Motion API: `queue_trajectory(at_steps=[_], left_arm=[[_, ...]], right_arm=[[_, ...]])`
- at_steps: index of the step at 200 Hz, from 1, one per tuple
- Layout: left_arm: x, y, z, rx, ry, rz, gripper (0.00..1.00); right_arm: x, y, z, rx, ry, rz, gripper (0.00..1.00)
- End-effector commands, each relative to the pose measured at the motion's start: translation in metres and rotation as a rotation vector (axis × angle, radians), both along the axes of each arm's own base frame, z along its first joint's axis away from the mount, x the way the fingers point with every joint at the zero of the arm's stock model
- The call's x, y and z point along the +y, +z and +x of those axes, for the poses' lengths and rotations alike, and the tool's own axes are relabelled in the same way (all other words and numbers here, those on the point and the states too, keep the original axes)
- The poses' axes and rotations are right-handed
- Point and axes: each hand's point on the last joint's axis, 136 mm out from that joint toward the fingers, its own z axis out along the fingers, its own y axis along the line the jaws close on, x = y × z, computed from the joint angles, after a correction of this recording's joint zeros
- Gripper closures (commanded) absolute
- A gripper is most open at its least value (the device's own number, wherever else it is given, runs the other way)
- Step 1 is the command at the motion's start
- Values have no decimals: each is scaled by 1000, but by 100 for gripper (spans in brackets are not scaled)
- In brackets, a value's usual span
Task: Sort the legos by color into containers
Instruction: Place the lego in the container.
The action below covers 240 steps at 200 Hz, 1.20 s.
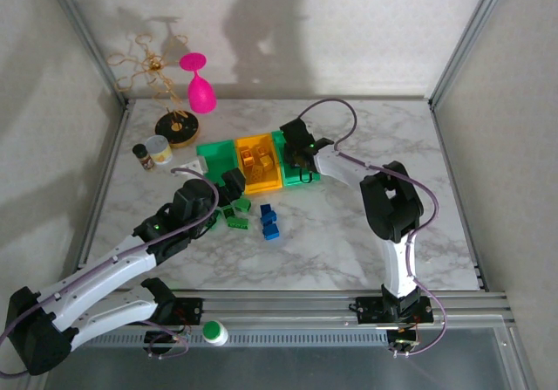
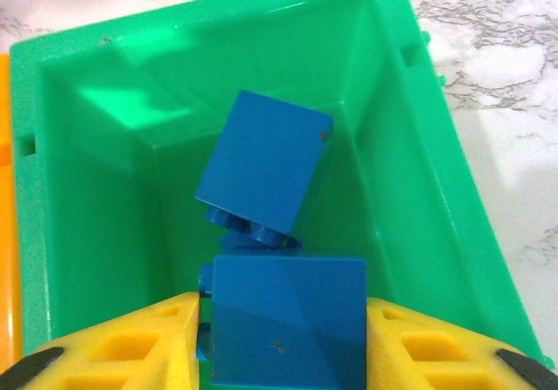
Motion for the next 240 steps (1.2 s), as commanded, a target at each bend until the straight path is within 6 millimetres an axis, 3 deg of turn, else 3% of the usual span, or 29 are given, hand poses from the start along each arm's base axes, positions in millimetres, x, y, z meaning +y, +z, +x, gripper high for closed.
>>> queue_trajectory(at_steps=[1,30,80,111,135,168,182,240], left_arm=[[2,17,7,-41,18,0,0],[-3,22,8,-45,1,-10,0],[-6,25,7,-46,-24,-5,0],[-9,24,1,-42,-50,-15,0],[-13,18,-6,-27,-83,-13,0],[-19,6,-15,-7,-126,-12,0],[-22,1,-20,6,-143,-12,0],[-30,-18,-46,83,-225,-5,0]], right_arm=[[2,2,6,-7,10,0,54],[2,9,7,-12,13,-6,50],[1,42,5,-60,18,22,44],[-5,60,-7,-75,17,47,43],[-9,69,-28,-77,19,80,42],[-11,59,-70,-40,40,94,41],[2,53,-95,-27,86,100,40],[36,19,-163,60,189,87,36]])
